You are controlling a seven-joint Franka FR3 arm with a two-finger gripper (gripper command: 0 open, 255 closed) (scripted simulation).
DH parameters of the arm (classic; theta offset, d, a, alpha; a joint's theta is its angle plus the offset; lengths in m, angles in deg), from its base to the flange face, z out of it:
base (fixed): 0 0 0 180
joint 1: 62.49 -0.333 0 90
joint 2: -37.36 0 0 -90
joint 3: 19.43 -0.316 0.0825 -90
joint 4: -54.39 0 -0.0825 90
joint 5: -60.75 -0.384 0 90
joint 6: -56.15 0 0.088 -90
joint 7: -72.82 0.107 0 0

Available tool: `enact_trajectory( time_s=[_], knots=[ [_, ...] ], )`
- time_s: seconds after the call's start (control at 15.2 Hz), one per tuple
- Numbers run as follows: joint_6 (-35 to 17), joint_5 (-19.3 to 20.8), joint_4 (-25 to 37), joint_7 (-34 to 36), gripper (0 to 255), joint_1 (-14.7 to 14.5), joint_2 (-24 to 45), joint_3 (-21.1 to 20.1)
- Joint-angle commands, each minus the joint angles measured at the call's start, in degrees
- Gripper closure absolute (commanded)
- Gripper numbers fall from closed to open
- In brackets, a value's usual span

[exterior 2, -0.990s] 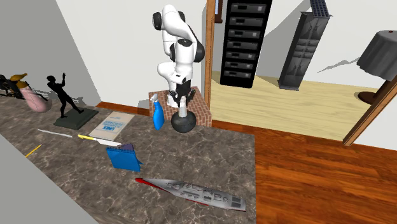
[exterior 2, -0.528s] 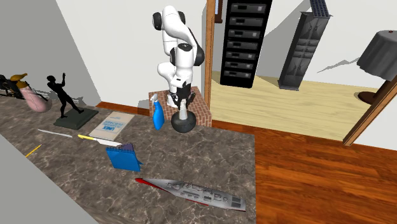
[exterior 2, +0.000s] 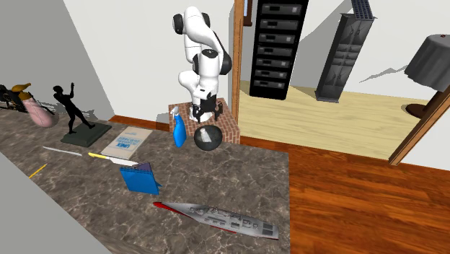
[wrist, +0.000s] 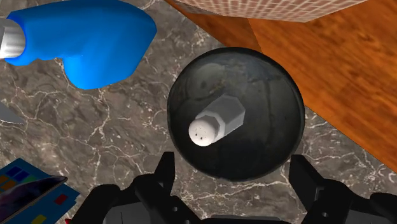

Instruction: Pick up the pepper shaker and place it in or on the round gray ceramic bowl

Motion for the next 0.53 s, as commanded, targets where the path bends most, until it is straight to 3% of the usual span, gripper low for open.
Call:
enact_trajectory(
  time_s=[0.0,0.33,0.46],
  knots=[
    [0.0,0.0,0.0,0.0,0,0.0,0.0,0.0],
    [7.5,-0.5,5.5,-0.2,0,-0.3,-2.1,-0.4],
    [7.5,-0.5,5.4,-0.2,0,-0.3,-2.1,-0.4]
  ],
)
